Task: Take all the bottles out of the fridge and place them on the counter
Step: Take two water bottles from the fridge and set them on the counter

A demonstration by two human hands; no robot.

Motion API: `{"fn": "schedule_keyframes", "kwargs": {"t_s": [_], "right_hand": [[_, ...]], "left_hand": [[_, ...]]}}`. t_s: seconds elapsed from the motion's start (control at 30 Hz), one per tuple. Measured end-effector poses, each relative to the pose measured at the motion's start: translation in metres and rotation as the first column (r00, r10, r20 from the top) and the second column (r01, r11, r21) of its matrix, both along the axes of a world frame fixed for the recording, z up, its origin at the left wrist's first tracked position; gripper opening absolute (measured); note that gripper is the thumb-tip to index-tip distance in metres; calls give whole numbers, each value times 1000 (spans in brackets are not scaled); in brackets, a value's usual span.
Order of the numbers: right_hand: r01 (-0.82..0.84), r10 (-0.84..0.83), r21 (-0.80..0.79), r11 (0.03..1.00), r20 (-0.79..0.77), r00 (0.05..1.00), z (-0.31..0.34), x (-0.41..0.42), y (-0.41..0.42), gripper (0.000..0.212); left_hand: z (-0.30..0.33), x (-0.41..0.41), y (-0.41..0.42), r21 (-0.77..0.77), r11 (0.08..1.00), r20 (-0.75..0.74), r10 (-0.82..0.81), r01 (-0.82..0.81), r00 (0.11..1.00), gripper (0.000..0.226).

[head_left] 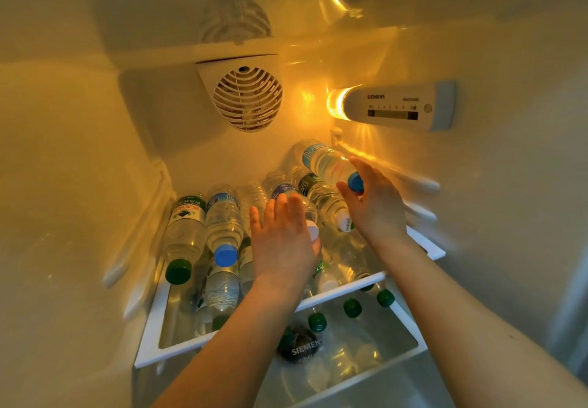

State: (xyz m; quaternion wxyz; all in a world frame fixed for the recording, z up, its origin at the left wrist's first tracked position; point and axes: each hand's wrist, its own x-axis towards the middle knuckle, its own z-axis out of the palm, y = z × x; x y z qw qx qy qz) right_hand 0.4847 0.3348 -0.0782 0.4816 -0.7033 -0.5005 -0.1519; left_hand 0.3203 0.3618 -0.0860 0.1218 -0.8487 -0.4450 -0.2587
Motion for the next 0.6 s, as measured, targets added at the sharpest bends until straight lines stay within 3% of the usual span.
{"fn": "schedule_keyframes", "kwargs": {"t_s": [0.33,0.6], "right_hand": [[82,-82,35,996,-4,997,1,-11,-8,52],[141,-141,70,988,-11,990,4,-33,-63,34]], "left_hand": [[-3,1,3,31,999,-19,-39,39,999,60],[1,-1,-1,68,992,-187,-94,108,978,46]]}}
